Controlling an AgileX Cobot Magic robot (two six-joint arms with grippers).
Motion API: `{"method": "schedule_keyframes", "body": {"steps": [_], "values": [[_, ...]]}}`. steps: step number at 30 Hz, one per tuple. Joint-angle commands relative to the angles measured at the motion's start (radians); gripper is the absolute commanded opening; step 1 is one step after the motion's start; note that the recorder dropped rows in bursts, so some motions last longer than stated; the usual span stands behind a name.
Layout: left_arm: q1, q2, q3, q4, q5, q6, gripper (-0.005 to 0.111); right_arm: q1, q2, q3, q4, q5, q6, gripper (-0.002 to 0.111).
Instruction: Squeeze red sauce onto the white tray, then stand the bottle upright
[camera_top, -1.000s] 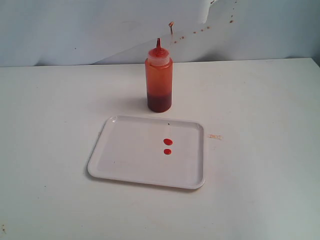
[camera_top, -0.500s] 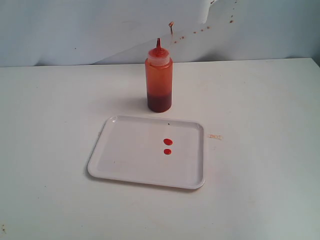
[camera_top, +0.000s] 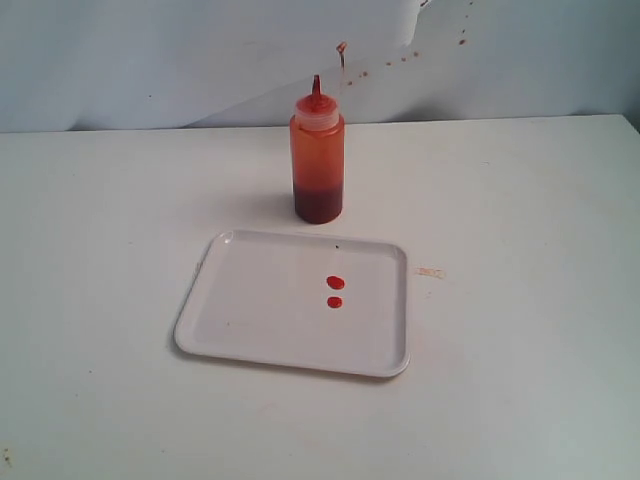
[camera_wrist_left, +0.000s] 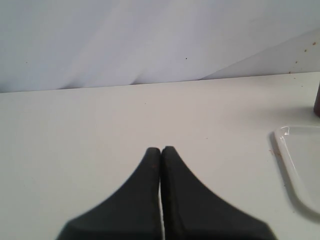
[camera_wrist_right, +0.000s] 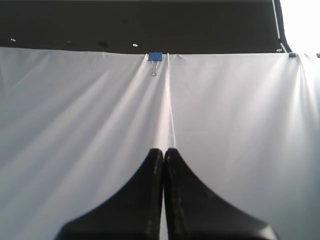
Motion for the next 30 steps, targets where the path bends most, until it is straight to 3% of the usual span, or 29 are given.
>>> {"method": "schedule_keyframes", "body": {"steps": [1, 14, 15, 19, 22, 30], "values": [[-0.003, -0.002, 0.005, 0.003, -0.011, -0.002, 0.0, -0.004, -0.003, -0.022, 0.007, -0.02, -0.001, 0.0], [-0.003, -0.002, 0.005, 0.003, -0.011, -0.002, 0.0, -0.006, -0.003, -0.011, -0.039, -0.018, -0.001, 0.0], [-0.003, -0.002, 0.005, 0.003, -0.011, -0.002, 0.0, -0.006, -0.003, -0.006, -0.106, -0.018, -0.001, 0.0], [-0.003, -0.002, 0.005, 0.003, -0.011, -0.002, 0.0, -0.006, -0.003, 0.037, -0.76, -0.02, -0.001, 0.0], [-0.003, -0.002, 0.005, 0.003, -0.011, -0.002, 0.0, -0.006, -0.003, 0.099, -1.093, -0.02, -0.001, 0.0], [-0.003, -0.002, 0.005, 0.003, -0.011, -0.002, 0.0, -0.006, -0.003, 0.335, -1.128, -0.026, -0.001, 0.0]]}}
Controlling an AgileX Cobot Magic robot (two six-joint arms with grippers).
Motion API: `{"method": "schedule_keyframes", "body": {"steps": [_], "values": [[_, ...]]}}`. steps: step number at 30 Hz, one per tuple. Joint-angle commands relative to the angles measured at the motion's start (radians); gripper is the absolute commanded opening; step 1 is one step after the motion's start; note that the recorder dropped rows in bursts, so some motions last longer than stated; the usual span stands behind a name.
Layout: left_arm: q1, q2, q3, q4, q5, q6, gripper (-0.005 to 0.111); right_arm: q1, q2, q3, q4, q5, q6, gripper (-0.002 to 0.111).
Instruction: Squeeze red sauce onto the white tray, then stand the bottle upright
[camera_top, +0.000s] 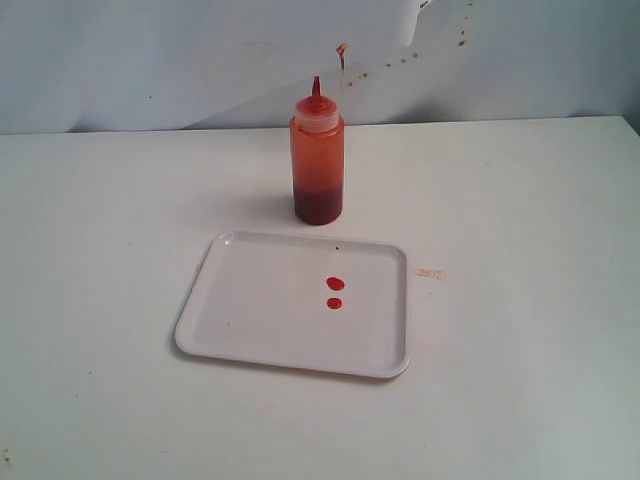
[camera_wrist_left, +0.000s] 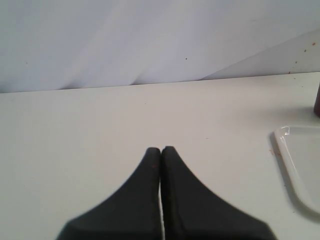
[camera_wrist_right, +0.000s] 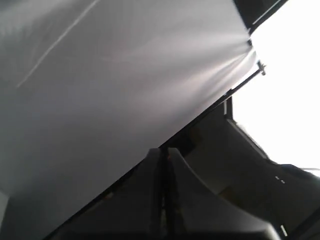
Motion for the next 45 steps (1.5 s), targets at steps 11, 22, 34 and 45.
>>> {"method": "schedule_keyframes", "body": {"steps": [11, 22, 34, 45], "values": [[-0.003, -0.002, 0.005, 0.003, -0.009, -0.002, 0.0, -0.006, -0.003, 0.498, 0.122, -0.01, -0.001, 0.0], [-0.003, -0.002, 0.005, 0.003, -0.009, -0.002, 0.0, -0.006, -0.003, 0.498, 0.257, 0.085, -0.001, 0.0], [-0.003, -0.002, 0.005, 0.003, -0.009, -0.002, 0.0, -0.006, -0.003, 0.498, 0.448, 0.074, 0.172, 0.0], [-0.003, -0.002, 0.005, 0.003, -0.009, -0.002, 0.0, -0.006, -0.003, 0.498, 0.709, 0.092, 0.68, 0.0]]}}
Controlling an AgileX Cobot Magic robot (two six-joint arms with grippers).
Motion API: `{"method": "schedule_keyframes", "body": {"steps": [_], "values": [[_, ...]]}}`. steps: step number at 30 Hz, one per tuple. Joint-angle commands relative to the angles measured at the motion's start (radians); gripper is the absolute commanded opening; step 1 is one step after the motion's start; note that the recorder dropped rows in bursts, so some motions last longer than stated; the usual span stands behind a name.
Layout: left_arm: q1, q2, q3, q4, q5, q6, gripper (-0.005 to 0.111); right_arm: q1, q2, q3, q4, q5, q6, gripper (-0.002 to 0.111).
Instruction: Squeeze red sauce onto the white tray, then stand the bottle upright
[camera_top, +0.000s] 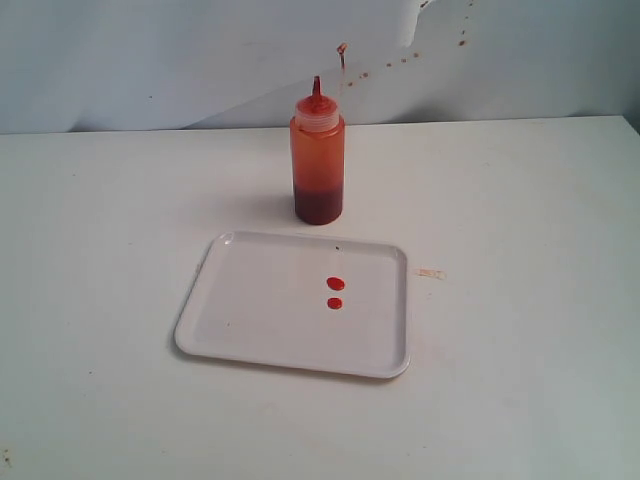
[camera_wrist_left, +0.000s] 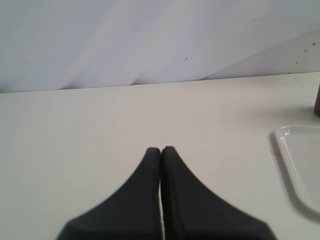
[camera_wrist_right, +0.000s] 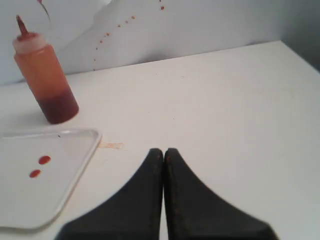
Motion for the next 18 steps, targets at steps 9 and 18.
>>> {"method": "schedule_keyframes", "body": {"steps": [9, 18], "values": [[-0.003, -0.002, 0.005, 0.002, -0.009, -0.002, 0.0, -0.006, -0.004, 0.003, 0.019, 0.003, 0.103, 0.0], [-0.003, -0.002, 0.005, 0.002, -0.009, -0.002, 0.0, -0.006, -0.004, 0.003, -0.491, -0.026, 0.103, 0.0]]}}
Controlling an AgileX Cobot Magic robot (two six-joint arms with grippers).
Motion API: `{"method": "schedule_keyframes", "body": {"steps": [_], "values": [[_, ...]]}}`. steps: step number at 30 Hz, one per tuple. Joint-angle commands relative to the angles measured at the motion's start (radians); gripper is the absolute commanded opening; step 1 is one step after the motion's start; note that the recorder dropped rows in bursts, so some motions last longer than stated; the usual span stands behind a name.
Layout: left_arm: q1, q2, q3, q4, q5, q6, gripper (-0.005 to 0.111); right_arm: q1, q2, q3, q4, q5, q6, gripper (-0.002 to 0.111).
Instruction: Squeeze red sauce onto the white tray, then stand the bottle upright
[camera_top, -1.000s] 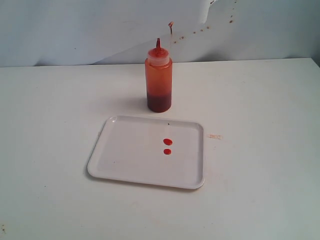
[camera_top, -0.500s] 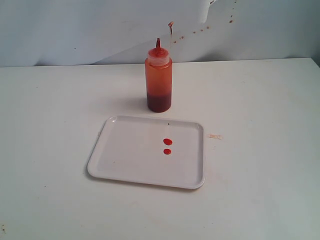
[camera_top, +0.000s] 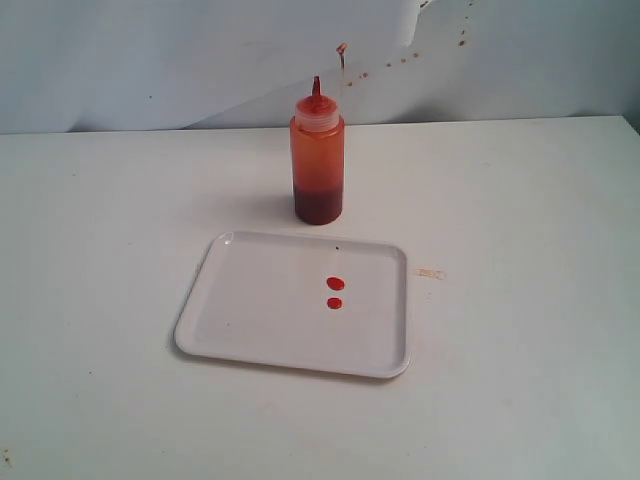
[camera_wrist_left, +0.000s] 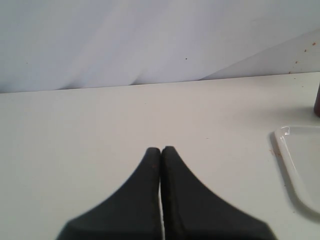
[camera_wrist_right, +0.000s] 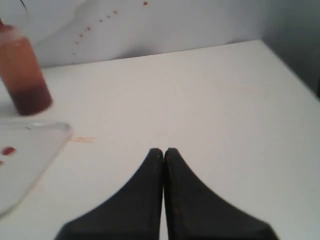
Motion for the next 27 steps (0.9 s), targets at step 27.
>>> {"method": "schedule_keyframes", "body": {"steps": [27], "values": [[-0.003, -0.002, 0.005, 0.002, -0.009, -0.002, 0.0, -0.006, -0.004, 0.003, -0.274, -0.036, 0.003, 0.0]]}}
